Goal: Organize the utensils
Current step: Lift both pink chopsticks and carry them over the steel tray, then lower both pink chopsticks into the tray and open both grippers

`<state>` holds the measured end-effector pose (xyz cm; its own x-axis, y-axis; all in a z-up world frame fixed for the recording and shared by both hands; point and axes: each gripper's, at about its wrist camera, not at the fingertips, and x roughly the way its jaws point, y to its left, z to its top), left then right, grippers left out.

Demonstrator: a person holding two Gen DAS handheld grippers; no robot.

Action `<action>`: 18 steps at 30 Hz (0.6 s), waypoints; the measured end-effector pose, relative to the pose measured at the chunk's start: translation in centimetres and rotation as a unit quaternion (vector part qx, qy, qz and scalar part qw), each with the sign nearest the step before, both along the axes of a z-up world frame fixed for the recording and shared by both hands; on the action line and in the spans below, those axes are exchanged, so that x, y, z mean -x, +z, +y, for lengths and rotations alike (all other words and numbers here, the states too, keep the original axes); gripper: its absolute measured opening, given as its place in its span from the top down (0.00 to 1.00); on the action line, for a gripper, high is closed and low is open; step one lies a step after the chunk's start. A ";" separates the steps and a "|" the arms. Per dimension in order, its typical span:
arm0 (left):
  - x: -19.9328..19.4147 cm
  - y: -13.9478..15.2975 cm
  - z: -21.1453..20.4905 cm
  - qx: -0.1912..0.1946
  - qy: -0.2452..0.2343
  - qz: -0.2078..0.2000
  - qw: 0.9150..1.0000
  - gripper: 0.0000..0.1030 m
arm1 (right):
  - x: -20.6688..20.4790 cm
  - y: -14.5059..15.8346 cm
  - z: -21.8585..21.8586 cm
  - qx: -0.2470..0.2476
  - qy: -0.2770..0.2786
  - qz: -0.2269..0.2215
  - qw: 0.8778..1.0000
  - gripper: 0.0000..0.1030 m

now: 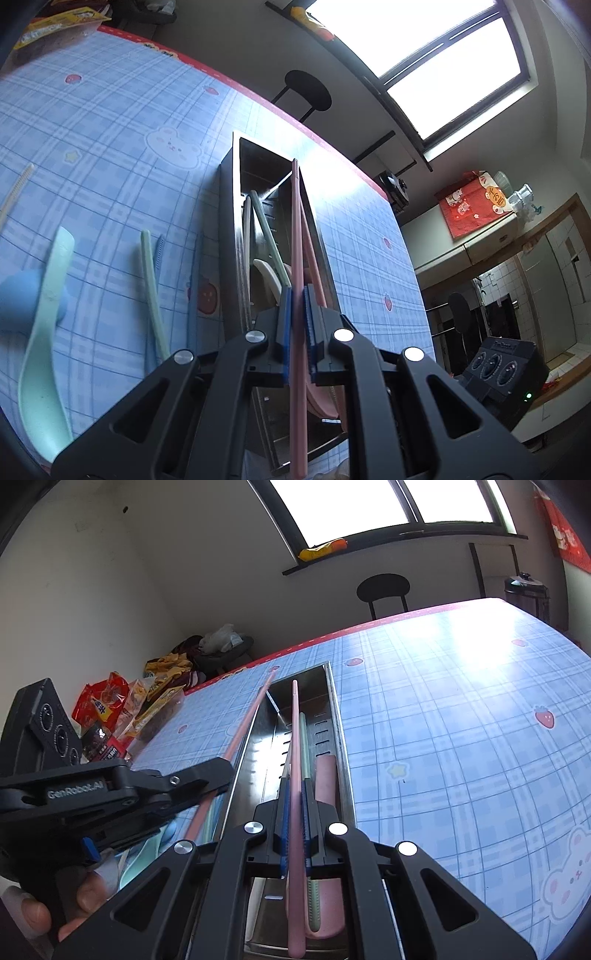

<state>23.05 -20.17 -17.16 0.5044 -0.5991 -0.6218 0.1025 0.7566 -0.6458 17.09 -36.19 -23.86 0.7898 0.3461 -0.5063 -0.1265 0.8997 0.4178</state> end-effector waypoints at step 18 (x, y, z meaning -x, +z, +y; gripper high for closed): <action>0.0 1.6 -0.5 -0.005 -0.001 -0.028 1.000 0.59 | 0.2 0.7 -1.7 -0.042 -0.025 -0.021 0.999 0.65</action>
